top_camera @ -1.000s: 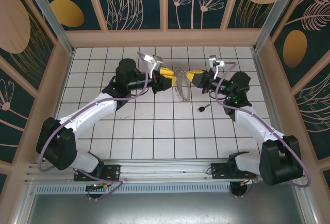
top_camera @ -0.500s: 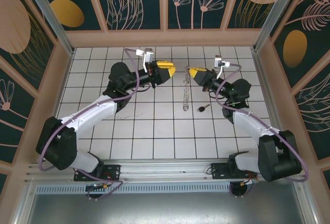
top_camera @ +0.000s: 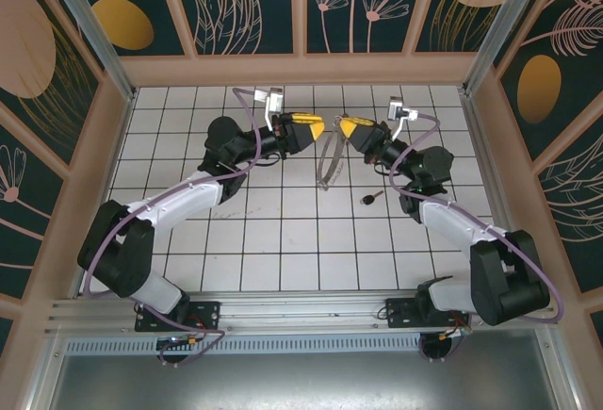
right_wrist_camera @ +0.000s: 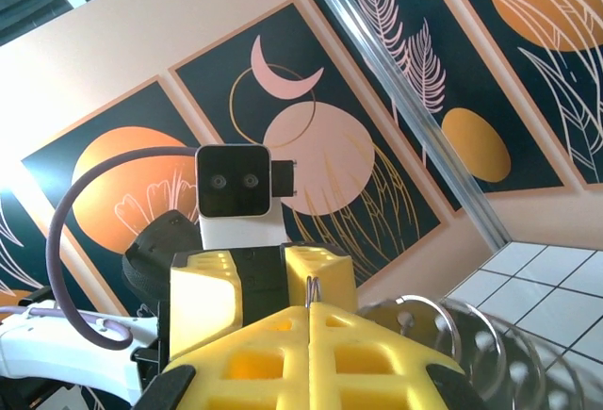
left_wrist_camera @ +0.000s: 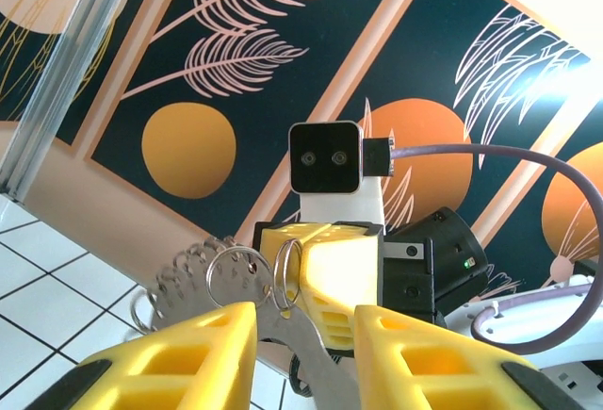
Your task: Put the keys on the keyring
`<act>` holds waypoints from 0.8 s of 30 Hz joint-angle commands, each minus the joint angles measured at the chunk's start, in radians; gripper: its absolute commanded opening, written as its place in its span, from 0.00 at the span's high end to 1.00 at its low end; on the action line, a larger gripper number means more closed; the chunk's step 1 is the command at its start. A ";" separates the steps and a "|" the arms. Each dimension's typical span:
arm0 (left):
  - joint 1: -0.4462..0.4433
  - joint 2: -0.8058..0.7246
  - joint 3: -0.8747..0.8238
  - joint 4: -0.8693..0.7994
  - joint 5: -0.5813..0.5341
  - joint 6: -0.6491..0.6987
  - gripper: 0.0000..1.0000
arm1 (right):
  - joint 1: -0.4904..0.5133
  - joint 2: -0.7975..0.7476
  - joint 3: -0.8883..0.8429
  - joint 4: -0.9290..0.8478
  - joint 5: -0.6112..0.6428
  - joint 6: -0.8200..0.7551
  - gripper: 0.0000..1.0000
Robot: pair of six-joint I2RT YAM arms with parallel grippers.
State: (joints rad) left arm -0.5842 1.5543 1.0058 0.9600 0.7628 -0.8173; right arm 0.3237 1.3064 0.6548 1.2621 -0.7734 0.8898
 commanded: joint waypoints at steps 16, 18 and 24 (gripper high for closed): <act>0.000 0.049 0.044 0.098 0.040 -0.042 0.68 | 0.044 0.038 0.063 0.117 0.019 0.026 1.00; 0.000 0.053 0.046 0.102 0.040 -0.046 0.68 | 0.046 0.041 0.066 0.117 0.017 0.026 1.00; 0.000 0.058 0.047 0.120 0.040 -0.057 0.68 | 0.053 0.046 0.069 0.113 0.014 0.026 1.00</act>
State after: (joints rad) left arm -0.5842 1.6054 1.0222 1.0145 0.7818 -0.8585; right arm 0.3660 1.3457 0.6834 1.2953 -0.7666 0.9012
